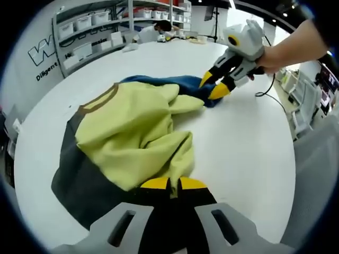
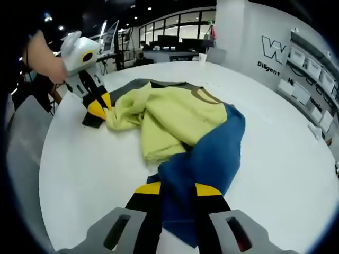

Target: Fold the garment on the visible template until the final outline fits inside the template.

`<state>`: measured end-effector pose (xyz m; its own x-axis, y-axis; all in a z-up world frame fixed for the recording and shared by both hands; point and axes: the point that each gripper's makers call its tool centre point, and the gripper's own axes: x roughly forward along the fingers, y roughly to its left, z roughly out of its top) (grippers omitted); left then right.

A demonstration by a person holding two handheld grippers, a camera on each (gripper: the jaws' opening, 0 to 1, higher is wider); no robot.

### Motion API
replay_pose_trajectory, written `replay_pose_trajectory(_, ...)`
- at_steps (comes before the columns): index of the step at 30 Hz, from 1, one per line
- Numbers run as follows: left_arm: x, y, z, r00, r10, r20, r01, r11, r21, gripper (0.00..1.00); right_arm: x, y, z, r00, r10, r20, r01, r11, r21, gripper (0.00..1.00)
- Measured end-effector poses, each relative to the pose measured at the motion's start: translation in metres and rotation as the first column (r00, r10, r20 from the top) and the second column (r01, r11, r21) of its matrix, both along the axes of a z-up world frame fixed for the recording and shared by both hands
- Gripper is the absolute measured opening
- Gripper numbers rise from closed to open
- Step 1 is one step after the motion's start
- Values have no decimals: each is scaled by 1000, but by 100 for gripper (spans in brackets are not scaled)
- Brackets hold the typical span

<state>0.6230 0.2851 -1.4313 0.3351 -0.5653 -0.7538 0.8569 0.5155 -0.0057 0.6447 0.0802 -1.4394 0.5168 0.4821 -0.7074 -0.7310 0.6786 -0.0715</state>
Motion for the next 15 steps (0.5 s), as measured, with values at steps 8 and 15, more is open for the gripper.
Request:
replay_pose_trajectory(8,13,17,14,998,66,15,-65,997,-28,8,37,-70,7,987,-147,60,155,976,-152,20)
replay_pose_trajectory(15,15,18,22,996,90,23,-89,994,-57,8,30,-14,37,991,-18,133,24,999,-45,19)
